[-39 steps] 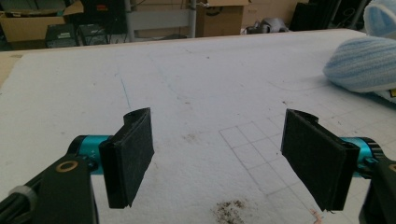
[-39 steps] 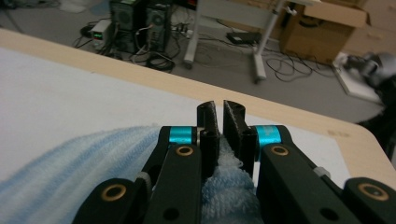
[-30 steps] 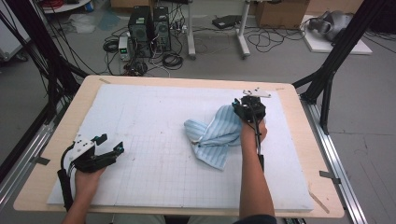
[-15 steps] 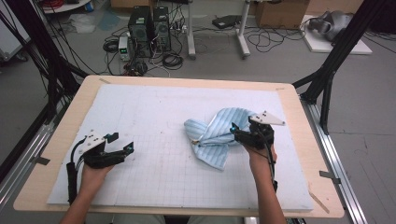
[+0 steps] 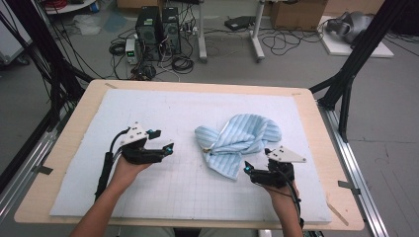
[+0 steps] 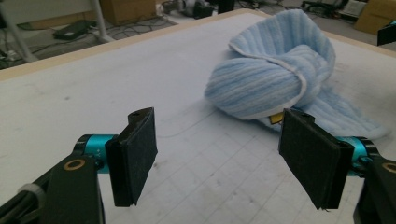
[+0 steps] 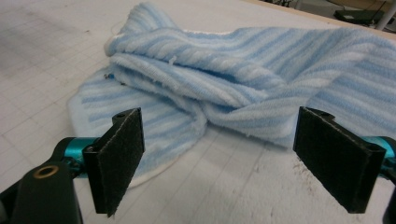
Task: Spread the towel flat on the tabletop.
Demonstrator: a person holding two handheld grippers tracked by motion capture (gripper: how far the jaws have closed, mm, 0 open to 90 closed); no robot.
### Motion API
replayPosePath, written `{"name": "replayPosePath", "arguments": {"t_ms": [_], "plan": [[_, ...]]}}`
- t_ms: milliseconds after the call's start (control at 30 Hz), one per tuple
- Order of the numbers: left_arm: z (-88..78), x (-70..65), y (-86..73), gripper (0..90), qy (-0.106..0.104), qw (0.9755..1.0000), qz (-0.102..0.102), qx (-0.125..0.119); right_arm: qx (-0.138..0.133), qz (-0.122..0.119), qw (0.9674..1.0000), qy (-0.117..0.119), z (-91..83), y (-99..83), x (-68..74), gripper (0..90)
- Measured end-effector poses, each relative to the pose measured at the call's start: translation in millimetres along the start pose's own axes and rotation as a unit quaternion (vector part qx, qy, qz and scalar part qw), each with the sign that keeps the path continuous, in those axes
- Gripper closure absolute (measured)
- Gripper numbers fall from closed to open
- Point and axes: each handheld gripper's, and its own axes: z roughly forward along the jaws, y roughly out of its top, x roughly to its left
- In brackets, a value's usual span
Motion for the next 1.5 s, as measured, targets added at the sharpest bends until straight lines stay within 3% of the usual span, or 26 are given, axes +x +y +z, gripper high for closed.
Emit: {"name": "replayPosePath", "arguments": {"t_ms": [200, 367, 467, 600, 733, 800, 900, 933, 967, 1000, 1033, 1067, 1100, 1133, 1267, 1333, 1367, 1400, 1500], "plan": [[30.1, -15.5, 11.0, 32.6, -0.038, 0.9984, 0.036, 0.022, 0.001, 0.014, 0.9999, 0.0, -3.0, -7.8, 3.6, 11.5], [56.1, -28.7, 25.1, 33.9, -0.068, 0.9963, 0.044, 0.031, 0.001, 0.016, 0.9999, 0.001, -1.6, -15.6, 6.3, 11.4], [66.2, -34.1, 27.3, 34.7, -0.079, 0.9954, 0.041, 0.036, -0.002, 0.017, 0.9999, 0.002, -1.7, -16.9, 7.1, 11.4], [85.2, -44.8, 29.9, 35.5, -0.089, 0.9928, 0.054, 0.06, -0.007, 0.037, 0.9992, 0.014, -4.7, -17.1, 8.3, 11.5], [99.7, -55.2, 31.2, 35.3, -0.096, 0.9908, 0.062, 0.073, -0.008, 0.034, 0.9993, 0.017, -7.7, -17.8, 10.2, 11.5], [110.4, -60.4, 27.5, 36.0, -0.091, 0.9887, 0.071, 0.095, -0.006, 0.031, 0.9994, 0.015, -7.8, -18.6, 8.9, 11.4], [115.7, -61.9, 24.4, 48.8, -0.079, 0.9877, 0.077, 0.111, -0.007, 0.034, 0.9993, 0.016, -8.6, -19.3, 7.6, 11.4], [117.6, -61.6, 23.1, 58.7, -0.077, 0.9865, 0.081, 0.119, -0.006, 0.034, 0.9993, 0.016, -9.3, -20.2, 6.9, 11.4], [118.7, -61.9, 22.1, 58.7, -0.072, 0.9857, 0.082, 0.128, -0.006, 0.034, 0.9993, 0.016, -9.3, -20.2, 6.9, 11.4], [119.3, -61.3, 21.5, 68.5, -0.063, 0.985, 0.087, 0.135, -0.004, 0.034, 0.9993, 0.014, -9.2, -20.7, 7.0, 11.4], [118.6, -57.7, 22.0, 84.7, -0.062, 0.9866, 0.075, 0.131, 0.001, 0.033, 0.9994, 0.015, -7.2, -21.6, 7.5, 11.5], [118.6, -57.7, 22.0, 86.3, -0.062, 0.9866, 0.075, 0.131, 0.001, 0.033, 0.9994, 0.015, -7.2, -21.6, 7.5, 11.5], [117.3, -53.8, 23.2, 86.3, -0.07, 0.9884, 0.051, 0.125, 0.003, 0.038, 0.9991, 0.019, -5.9, -21.8, 9.3, 11.8], [114.4, -48.7, 25.3, 86.9, -0.073, 0.9901, 0.027, 0.117, -0.002, 0.042, 0.9981, 0.046, -1.8, -21.0, 14.8, 19.6], [107.8, -40.4, 29.8, 87.3, -0.061, 0.9922, 0.02, 0.107, 0.01, 0.029, 0.9976, 0.061, 11.3, -20.7, 24.8, 25.3], [101.5, -33.1, 33.5, 87.4, -0.049, 0.994, 0.015, 0.096, 0.036, 0.019, 0.9961, 0.078, 30.9, -18.8, 37.1, 32.2], [100.2, -31.4, 34.2, 87.4, -0.047, 0.9945, 0.011, 0.093, 0.036, 0.019, 0.9961, 0.078, 30.9, -18.8, 37.1, 32.2], [93.6, -22.9, 36.4, 87.4, -0.04, 0.9958, 0.001, 0.083, 0.048, -0.004, 0.9964, 0.07, 39.6, -13.1, 46.0, 36.9], [87.8, -15.3, 37.1, 87.4, -0.03, 0.9965, -0.005, 0.077, 0.051, -0.009, 0.9958, 0.076, 47.6, -7.8, 50.9, 40.6]]}}
